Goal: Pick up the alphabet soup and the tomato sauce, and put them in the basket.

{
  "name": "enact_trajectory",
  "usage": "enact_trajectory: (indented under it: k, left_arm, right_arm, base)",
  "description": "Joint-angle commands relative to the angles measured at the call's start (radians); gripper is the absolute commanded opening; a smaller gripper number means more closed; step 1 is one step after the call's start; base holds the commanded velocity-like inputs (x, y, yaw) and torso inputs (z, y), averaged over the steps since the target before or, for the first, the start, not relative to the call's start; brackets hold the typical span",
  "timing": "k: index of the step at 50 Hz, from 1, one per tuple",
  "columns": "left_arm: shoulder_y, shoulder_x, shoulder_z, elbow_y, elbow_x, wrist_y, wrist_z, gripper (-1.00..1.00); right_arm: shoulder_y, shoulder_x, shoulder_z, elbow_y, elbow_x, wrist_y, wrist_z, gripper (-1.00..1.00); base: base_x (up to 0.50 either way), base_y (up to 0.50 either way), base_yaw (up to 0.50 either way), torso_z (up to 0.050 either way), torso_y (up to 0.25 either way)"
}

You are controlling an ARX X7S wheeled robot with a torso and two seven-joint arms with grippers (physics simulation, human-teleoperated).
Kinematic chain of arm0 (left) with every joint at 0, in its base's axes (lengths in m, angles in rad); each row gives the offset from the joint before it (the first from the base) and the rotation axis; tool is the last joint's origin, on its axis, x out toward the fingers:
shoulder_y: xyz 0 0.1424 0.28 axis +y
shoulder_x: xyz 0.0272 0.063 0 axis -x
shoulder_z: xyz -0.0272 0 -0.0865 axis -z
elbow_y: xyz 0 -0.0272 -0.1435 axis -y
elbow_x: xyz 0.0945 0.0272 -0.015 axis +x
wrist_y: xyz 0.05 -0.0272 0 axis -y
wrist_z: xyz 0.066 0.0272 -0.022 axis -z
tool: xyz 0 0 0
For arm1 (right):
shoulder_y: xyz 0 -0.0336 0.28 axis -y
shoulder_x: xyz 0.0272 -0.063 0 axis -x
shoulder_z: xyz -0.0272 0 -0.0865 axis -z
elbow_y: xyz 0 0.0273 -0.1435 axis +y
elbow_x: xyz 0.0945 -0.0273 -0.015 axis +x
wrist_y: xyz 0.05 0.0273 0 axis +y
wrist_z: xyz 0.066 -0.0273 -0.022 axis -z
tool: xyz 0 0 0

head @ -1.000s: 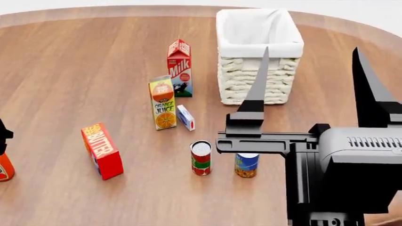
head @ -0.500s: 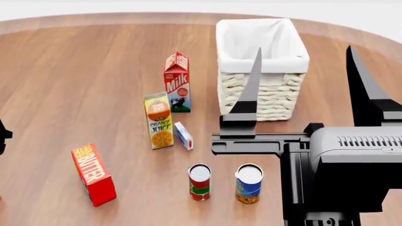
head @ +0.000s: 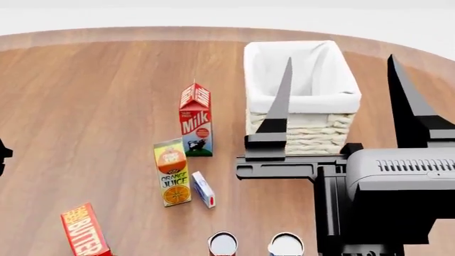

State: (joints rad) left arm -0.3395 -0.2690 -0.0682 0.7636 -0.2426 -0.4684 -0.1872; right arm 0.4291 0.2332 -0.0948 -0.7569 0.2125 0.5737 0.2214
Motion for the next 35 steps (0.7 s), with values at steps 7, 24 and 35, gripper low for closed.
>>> enact_trajectory:
  k: [7, 24, 35]
  left_arm:
    - [0.000, -0.008, 0.007, -0.002, -0.009, 0.006, -0.010, 1.00]
    - [0.002, -0.015, 0.014, -0.004, -0.016, 0.011, -0.020, 1.00]
    - [0.006, -0.019, 0.017, -0.008, -0.020, 0.021, -0.025, 1.00]
  right_arm:
    - [-0.023, 0.006, -0.014, 0.014, -0.002, -0.037, 0.008, 1.00]
    - [0.004, 0.010, -0.018, -0.004, 0.015, 0.006, 0.021, 1.00]
    - [-0.001, 0.014, -0.018, -0.004, 0.022, 0.000, 0.026, 1.00]
  base:
    - [0.50, 0.00, 0.00, 0.000, 0.000]
    - [0.50, 0.00, 0.00, 0.000, 0.001]
    - [0.50, 0.00, 0.00, 0.000, 0.001]
